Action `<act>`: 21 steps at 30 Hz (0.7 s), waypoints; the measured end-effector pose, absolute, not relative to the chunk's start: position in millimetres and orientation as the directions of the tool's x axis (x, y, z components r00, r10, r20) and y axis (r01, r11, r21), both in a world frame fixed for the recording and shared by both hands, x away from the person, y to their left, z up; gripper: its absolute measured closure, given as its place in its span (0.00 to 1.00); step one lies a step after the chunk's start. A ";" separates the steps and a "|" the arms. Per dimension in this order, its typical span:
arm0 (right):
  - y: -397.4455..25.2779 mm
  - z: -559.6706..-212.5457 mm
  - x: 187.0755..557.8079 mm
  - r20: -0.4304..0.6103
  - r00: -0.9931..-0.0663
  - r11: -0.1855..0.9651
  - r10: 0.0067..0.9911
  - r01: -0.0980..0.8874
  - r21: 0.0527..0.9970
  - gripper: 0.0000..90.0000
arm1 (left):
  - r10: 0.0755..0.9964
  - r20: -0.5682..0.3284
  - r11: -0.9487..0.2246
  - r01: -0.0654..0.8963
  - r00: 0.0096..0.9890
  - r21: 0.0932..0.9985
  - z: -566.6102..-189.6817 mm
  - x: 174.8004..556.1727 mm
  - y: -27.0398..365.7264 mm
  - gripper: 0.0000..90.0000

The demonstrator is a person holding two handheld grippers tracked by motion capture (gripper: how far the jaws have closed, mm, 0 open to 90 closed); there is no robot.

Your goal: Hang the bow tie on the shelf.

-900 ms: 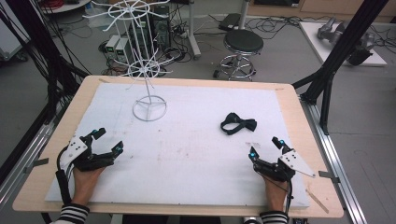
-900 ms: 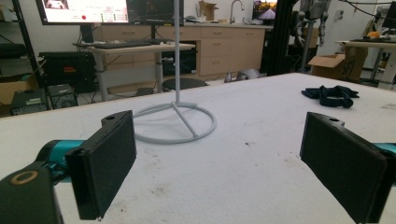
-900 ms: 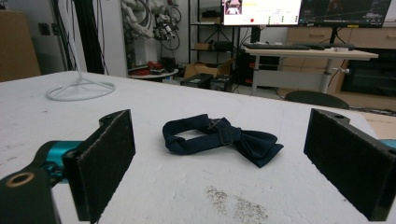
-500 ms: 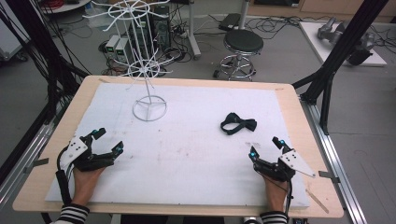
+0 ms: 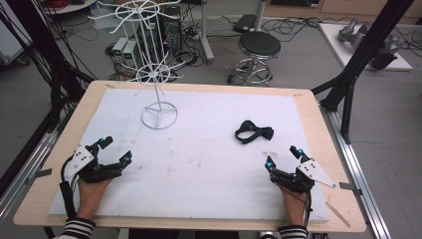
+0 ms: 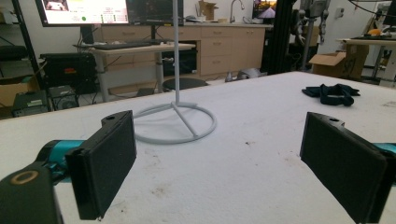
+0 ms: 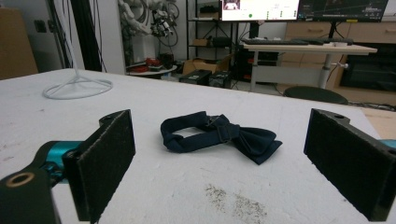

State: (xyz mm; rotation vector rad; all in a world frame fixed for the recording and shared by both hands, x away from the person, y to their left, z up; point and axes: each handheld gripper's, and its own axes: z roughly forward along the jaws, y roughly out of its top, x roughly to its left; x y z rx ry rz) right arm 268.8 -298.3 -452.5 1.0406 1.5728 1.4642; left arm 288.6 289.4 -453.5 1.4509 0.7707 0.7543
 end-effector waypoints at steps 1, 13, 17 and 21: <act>-298.2 -452.3 269.2 0.013 -0.399 0.021 0.917 0.082 0.996 0.09 | 0.828 0.000 -0.012 0.018 0.561 1.000 -453.5 288.6 289.3 0.12; -296.5 -447.0 278.1 0.010 -0.412 0.070 0.911 0.179 0.981 0.09 | 0.828 -0.003 -0.010 0.021 0.560 1.000 -453.4 289.1 289.3 0.12; -295.6 -442.1 281.4 0.009 -0.425 0.081 0.905 0.195 0.977 0.09 | 0.829 -0.003 -0.010 0.021 0.560 1.000 -453.4 289.1 289.2 0.12; -291.7 -430.0 288.2 -0.007 -0.458 0.116 0.889 0.210 0.971 0.09 | 0.830 -0.003 -0.012 0.022 0.558 1.000 -453.3 289.1 289.2 0.12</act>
